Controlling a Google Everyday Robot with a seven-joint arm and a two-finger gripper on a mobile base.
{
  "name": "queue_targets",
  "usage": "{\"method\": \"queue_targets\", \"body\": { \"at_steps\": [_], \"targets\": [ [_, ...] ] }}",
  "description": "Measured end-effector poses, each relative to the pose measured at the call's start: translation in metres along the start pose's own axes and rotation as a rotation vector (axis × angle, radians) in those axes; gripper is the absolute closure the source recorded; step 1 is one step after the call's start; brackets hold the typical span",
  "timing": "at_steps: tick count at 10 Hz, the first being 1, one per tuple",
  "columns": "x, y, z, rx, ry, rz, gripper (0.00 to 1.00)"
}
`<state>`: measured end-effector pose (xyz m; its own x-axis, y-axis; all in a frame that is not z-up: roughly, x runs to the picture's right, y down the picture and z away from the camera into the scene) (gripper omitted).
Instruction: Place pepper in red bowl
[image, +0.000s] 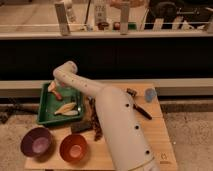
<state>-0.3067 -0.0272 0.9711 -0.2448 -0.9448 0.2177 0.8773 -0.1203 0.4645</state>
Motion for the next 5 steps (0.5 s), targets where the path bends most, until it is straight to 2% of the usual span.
{"method": "queue_targets", "body": {
  "at_steps": [5],
  "targets": [
    [0.0118, -0.0073, 0.0094, 0.018, 0.021, -0.026, 0.20]
  ]
}}
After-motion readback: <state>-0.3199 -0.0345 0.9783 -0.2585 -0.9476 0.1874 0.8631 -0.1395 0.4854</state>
